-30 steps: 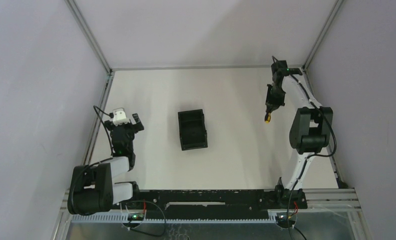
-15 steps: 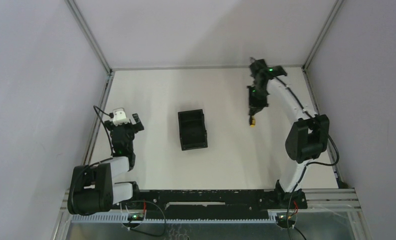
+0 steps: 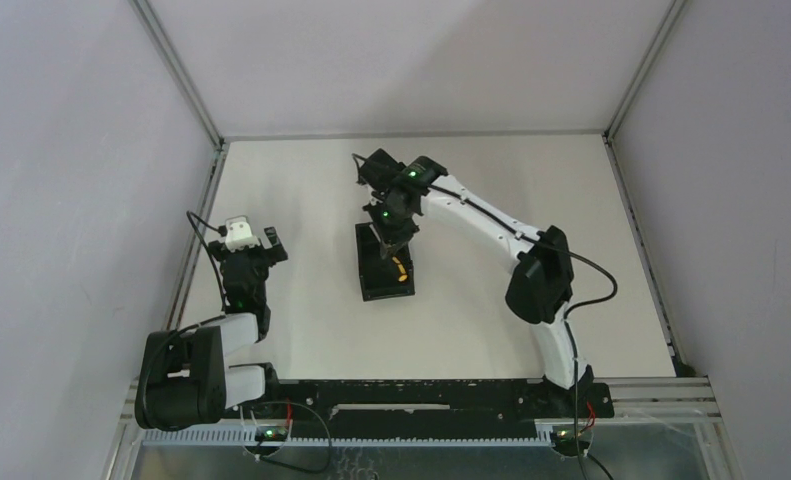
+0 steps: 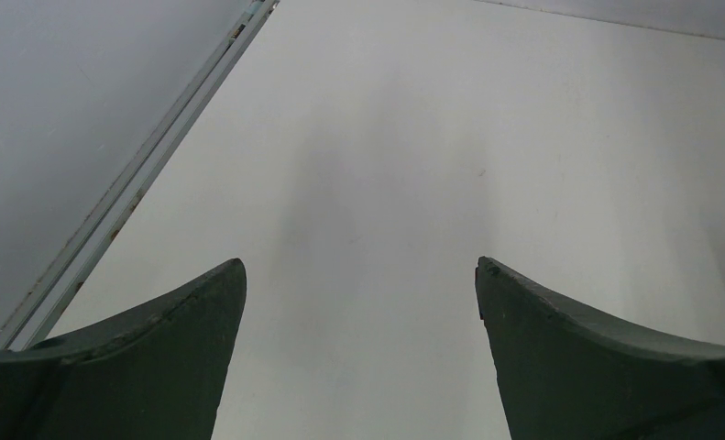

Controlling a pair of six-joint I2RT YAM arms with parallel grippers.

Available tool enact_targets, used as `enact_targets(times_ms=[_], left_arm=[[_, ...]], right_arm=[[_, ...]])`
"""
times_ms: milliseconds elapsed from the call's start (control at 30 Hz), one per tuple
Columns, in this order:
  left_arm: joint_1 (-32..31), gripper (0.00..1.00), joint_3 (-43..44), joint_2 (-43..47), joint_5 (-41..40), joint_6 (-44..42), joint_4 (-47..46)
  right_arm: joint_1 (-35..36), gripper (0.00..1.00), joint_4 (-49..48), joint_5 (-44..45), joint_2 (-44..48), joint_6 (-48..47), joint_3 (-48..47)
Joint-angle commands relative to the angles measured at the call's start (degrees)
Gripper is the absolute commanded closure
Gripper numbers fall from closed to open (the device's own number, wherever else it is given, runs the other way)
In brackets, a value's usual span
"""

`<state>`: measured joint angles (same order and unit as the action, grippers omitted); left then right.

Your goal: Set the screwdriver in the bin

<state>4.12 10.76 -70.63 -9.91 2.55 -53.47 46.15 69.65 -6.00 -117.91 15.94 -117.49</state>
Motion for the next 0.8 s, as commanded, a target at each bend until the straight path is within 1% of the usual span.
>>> enact_targets(times_ms=[0, 167, 367, 467, 567, 700, 767], left_arm=[[-0.3, 0.0, 2.5, 0.0, -0.3, -0.9, -2.0], [-0.3, 0.0, 2.5, 0.0, -0.3, -0.9, -2.0], [-0.4, 0.0, 2.4, 0.0, -0.2, -0.8, -2.0], [-0.3, 0.0, 2.5, 0.0, -0.2, -0.9, -2.0], [-0.3, 0.0, 2.5, 0.0, -0.2, -0.9, -2.0], [-0.3, 0.0, 2.4, 0.0, -0.3, -0.9, -2.0], [-0.3, 0.0, 2.4, 0.0, -0.3, -0.8, -2.0]], right_arm=[[0.2, 1.0, -2.3, 1.2, -3.4, -0.8, -4.9], [0.6, 1.0, -7.1, 1.4, -7.3, -3.3, -3.6], [1.0, 1.0, -8.8, 3.5, -11.8, -5.1, -3.3], [1.2, 0.91, -10.0, 4.2, -13.5, -5.5, -3.3], [1.4, 0.77, -11.2, 4.9, -14.0, -5.2, -3.3], [1.9, 0.61, -12.2, 5.9, -14.2, -5.5, -4.2], [2.2, 0.57, -11.6, 7.6, -14.0, -5.8, -5.1]])
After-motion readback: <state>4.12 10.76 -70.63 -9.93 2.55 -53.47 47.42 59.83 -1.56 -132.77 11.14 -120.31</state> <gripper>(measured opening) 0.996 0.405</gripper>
